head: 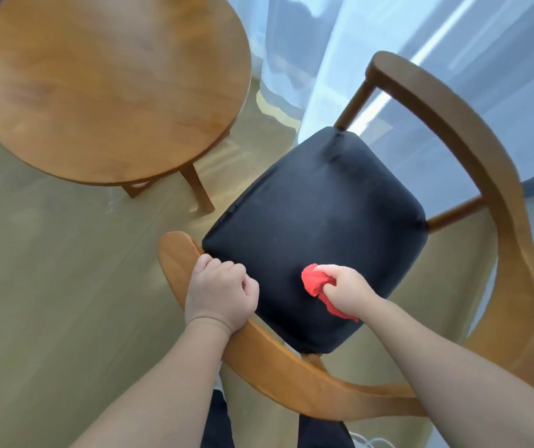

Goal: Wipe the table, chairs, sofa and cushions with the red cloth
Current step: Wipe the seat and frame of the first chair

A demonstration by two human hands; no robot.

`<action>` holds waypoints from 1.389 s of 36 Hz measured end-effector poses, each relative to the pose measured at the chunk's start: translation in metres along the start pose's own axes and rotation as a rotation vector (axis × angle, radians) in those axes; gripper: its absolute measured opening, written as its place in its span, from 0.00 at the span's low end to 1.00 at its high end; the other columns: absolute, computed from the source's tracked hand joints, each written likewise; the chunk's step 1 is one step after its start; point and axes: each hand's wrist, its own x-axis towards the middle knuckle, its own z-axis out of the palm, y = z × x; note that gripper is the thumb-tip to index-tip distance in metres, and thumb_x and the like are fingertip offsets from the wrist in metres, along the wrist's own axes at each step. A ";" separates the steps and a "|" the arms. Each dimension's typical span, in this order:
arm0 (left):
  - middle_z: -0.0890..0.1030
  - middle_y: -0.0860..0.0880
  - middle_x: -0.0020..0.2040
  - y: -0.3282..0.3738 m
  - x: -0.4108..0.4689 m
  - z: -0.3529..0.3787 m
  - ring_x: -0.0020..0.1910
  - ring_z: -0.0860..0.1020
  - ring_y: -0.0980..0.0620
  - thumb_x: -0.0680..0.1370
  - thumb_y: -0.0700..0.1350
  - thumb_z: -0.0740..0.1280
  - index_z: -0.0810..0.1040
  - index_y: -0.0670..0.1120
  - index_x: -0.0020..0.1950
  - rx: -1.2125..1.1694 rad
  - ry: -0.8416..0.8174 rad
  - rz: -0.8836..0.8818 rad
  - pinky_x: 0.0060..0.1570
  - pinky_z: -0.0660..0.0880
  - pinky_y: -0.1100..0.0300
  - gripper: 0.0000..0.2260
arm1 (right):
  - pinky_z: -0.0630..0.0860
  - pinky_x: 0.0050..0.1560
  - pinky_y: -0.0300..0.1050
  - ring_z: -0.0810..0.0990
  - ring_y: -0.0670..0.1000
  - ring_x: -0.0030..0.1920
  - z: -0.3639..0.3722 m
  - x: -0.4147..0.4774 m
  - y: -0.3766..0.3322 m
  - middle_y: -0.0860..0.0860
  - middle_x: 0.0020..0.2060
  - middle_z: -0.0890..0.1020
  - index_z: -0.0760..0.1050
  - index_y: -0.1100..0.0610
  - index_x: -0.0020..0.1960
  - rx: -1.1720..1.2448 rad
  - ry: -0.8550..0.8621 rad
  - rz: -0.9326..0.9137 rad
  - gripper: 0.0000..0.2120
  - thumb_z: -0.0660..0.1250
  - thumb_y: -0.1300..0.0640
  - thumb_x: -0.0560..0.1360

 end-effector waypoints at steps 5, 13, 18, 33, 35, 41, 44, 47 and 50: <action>0.63 0.55 0.25 -0.017 0.015 -0.007 0.26 0.64 0.53 0.73 0.50 0.53 0.63 0.50 0.27 0.123 -0.121 0.266 0.40 0.70 0.55 0.14 | 0.74 0.26 0.37 0.74 0.41 0.29 0.008 0.013 -0.014 0.38 0.37 0.79 0.75 0.53 0.45 -0.097 0.064 -0.066 0.16 0.52 0.66 0.67; 0.67 0.54 0.24 -0.055 0.065 -0.018 0.24 0.67 0.55 0.75 0.50 0.57 0.65 0.50 0.27 0.114 -0.117 0.110 0.30 0.68 0.59 0.16 | 0.73 0.52 0.47 0.74 0.58 0.50 0.027 0.070 -0.042 0.47 0.47 0.78 0.74 0.52 0.43 -0.301 0.024 -0.199 0.17 0.52 0.70 0.68; 0.66 0.55 0.24 -0.058 0.069 -0.012 0.23 0.66 0.55 0.75 0.49 0.59 0.64 0.51 0.27 0.092 -0.083 0.129 0.25 0.68 0.61 0.16 | 0.73 0.52 0.49 0.71 0.58 0.51 0.043 0.111 -0.059 0.48 0.47 0.71 0.73 0.53 0.55 -0.304 0.173 -0.002 0.17 0.56 0.66 0.71; 0.65 0.57 0.24 -0.059 0.067 -0.012 0.22 0.63 0.58 0.74 0.52 0.56 0.63 0.53 0.27 0.088 -0.154 0.136 0.25 0.61 0.65 0.15 | 0.76 0.38 0.33 0.80 0.49 0.39 0.010 0.023 -0.056 0.47 0.42 0.83 0.79 0.49 0.50 0.238 0.061 0.070 0.18 0.57 0.64 0.70; 0.66 0.57 0.25 -0.057 0.069 -0.012 0.23 0.64 0.57 0.74 0.52 0.56 0.65 0.53 0.28 0.095 -0.190 0.136 0.26 0.61 0.64 0.14 | 0.78 0.41 0.38 0.82 0.49 0.43 -0.003 0.019 -0.062 0.49 0.42 0.83 0.80 0.50 0.49 0.336 0.146 0.062 0.17 0.59 0.66 0.70; 0.78 0.56 0.50 -0.040 0.085 -0.023 0.44 0.76 0.56 0.78 0.54 0.58 0.75 0.54 0.56 -0.013 -0.440 0.048 0.49 0.73 0.59 0.11 | 0.77 0.35 0.40 0.83 0.50 0.37 -0.018 0.002 -0.100 0.53 0.38 0.84 0.81 0.51 0.49 0.854 0.266 0.102 0.12 0.62 0.64 0.75; 0.71 0.54 0.66 -0.028 0.098 -0.035 0.57 0.76 0.53 0.78 0.52 0.63 0.66 0.52 0.69 -0.265 -0.543 0.041 0.56 0.75 0.55 0.20 | 0.78 0.38 0.38 0.85 0.49 0.43 -0.019 -0.008 -0.120 0.51 0.44 0.86 0.80 0.48 0.55 1.001 0.288 0.145 0.15 0.60 0.64 0.78; 0.63 0.55 0.72 -0.011 0.118 -0.047 0.65 0.70 0.54 0.76 0.51 0.66 0.57 0.54 0.73 -0.425 -0.581 0.180 0.63 0.71 0.53 0.29 | 0.78 0.43 0.38 0.84 0.49 0.47 -0.021 -0.019 -0.137 0.49 0.47 0.85 0.80 0.47 0.56 1.005 0.289 0.146 0.14 0.62 0.61 0.77; 0.64 0.55 0.73 0.008 0.143 -0.057 0.69 0.65 0.55 0.74 0.49 0.68 0.59 0.54 0.74 -0.433 -0.594 0.472 0.69 0.64 0.55 0.31 | 0.78 0.44 0.41 0.84 0.49 0.45 -0.031 -0.030 -0.147 0.49 0.45 0.85 0.79 0.50 0.54 0.994 0.296 0.144 0.11 0.64 0.56 0.73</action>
